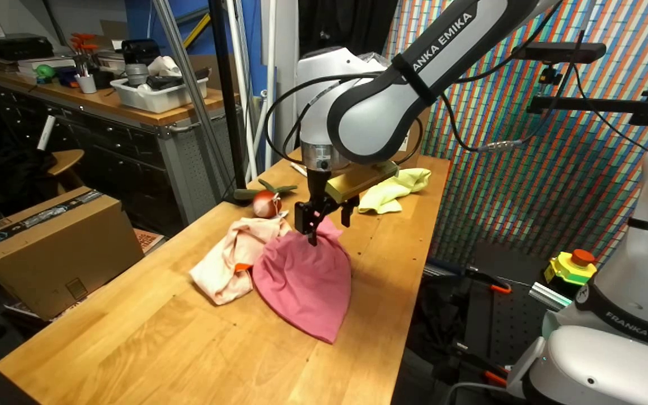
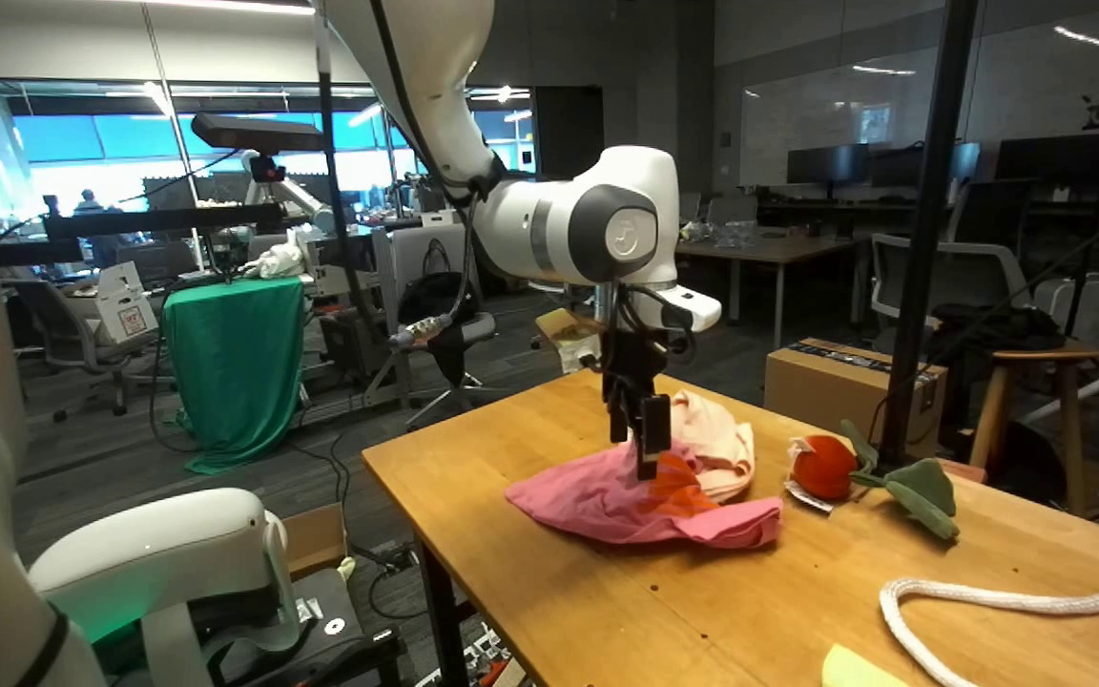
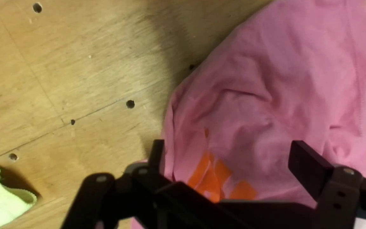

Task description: Separate the things on the heap

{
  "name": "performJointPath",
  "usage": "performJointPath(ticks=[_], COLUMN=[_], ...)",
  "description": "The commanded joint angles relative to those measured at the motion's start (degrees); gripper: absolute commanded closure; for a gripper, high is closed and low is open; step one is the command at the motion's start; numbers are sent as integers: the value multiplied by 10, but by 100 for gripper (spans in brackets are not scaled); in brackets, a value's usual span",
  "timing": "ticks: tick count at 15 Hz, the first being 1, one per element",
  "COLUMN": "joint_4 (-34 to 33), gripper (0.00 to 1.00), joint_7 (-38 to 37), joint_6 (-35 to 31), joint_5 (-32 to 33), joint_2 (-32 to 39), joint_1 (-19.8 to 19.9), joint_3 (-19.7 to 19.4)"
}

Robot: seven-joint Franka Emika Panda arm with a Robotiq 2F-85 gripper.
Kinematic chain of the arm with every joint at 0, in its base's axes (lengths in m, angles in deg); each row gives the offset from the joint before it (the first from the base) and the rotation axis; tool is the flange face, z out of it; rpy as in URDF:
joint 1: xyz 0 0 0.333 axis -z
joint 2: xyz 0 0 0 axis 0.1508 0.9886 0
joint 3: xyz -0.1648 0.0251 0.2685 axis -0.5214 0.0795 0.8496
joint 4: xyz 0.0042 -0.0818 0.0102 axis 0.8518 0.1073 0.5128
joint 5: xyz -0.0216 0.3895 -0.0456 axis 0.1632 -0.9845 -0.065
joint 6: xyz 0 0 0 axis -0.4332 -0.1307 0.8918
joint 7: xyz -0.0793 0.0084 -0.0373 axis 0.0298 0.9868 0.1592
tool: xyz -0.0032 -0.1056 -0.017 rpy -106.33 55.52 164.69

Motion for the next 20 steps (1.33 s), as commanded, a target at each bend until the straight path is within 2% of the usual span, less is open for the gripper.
performJointPath(ticks=[1,13,14,15,20], joint_4=[-30,-101,-101,-101,-96], gripper=[0,0,8,27,66], joint_7=[8,49,47,47,41], joint_6=[-24,-37,-37,-38,-38], joint_5=[0,21,24,25,29], joint_2=[26,90,90,91,89], joint_1=[-5,-29,-31,-32,-34], joint_3=[4,2,0,-1,-5])
